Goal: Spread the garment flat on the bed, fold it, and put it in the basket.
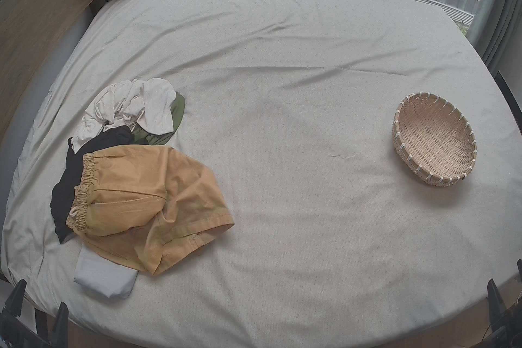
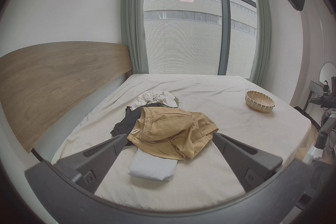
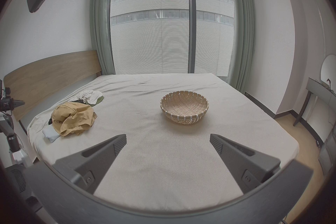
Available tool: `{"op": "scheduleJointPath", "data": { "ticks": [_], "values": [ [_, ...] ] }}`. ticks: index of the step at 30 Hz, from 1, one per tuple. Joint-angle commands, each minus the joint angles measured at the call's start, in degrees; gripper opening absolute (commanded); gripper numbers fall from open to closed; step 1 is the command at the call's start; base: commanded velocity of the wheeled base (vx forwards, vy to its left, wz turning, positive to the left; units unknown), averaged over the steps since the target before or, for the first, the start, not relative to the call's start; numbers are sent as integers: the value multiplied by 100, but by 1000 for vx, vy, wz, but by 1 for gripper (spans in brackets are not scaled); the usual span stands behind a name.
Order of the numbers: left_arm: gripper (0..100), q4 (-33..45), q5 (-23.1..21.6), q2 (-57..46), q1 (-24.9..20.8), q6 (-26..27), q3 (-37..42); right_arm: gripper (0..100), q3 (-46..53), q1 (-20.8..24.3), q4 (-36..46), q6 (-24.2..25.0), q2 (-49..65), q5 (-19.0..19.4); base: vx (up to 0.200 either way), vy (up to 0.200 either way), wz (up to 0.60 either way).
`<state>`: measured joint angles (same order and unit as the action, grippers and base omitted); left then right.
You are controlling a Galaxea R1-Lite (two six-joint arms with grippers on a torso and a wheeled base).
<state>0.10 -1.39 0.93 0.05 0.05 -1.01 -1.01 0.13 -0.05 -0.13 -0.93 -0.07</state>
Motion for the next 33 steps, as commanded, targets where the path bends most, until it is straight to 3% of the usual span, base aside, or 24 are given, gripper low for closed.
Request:
{"op": "scheduleJointPath", "data": {
  "ticks": [1, 33],
  "values": [
    [100, 8, -2, -93, 4, -14, 92, 100, 101, -22, -4, 13, 66, -1, 0, 0, 0],
    [100, -10, 7, -93, -5, -31, 92, 100, 101, -5, -13, 13, 66, -1, 0, 0, 0]
  ]
}}
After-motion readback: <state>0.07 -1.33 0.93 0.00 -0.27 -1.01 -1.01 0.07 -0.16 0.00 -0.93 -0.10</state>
